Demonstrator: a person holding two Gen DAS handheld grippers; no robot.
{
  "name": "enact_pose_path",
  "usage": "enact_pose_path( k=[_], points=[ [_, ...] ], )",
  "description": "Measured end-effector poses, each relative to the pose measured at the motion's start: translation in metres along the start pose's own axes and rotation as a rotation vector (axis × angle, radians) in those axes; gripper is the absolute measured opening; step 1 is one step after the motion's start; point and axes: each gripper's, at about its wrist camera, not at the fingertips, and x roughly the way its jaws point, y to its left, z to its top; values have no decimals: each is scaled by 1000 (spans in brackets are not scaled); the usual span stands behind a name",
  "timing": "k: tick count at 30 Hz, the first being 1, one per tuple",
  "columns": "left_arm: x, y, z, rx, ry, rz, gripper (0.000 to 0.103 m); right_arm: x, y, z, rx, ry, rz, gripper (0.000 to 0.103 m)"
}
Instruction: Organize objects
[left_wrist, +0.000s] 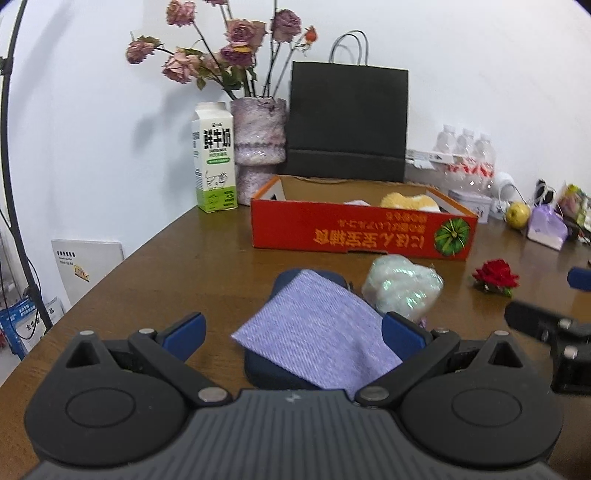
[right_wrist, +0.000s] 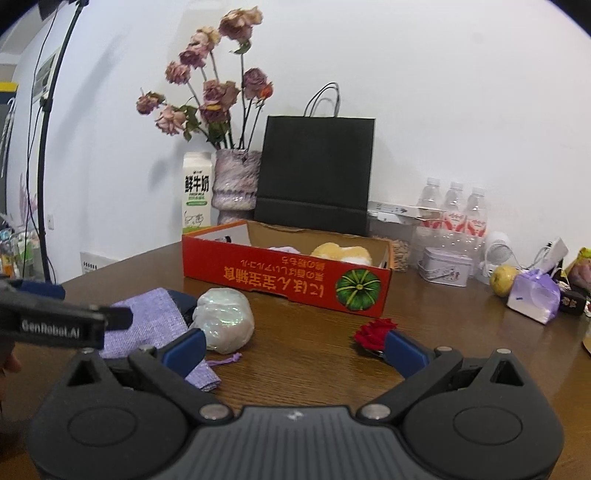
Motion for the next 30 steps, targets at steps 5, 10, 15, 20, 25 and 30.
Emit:
enact_pose_path(
  k=[5, 10, 15, 20, 25, 30],
  points=[
    [1, -3, -2, 14, 13, -2, 103, 0, -3, 1, 22, 4, -7, 103],
    [6, -6, -3, 9, 50, -7, 103, 2, -4, 1, 24, 16, -15, 103],
    [14, -12, -3, -10, 93, -3, 83, 3, -5, 1, 25, 17, -15, 103],
    [12, -13, -5, -16, 83, 42, 32, 3, -5, 1, 31, 21, -15, 103],
    [1, -3, -8, -31, 78, 25, 6, 4, -7, 0, 52, 29, -13, 103],
    [-16, 29, -7, -26, 77, 61, 6, 6, -11, 0, 73, 40, 1, 103]
  ],
)
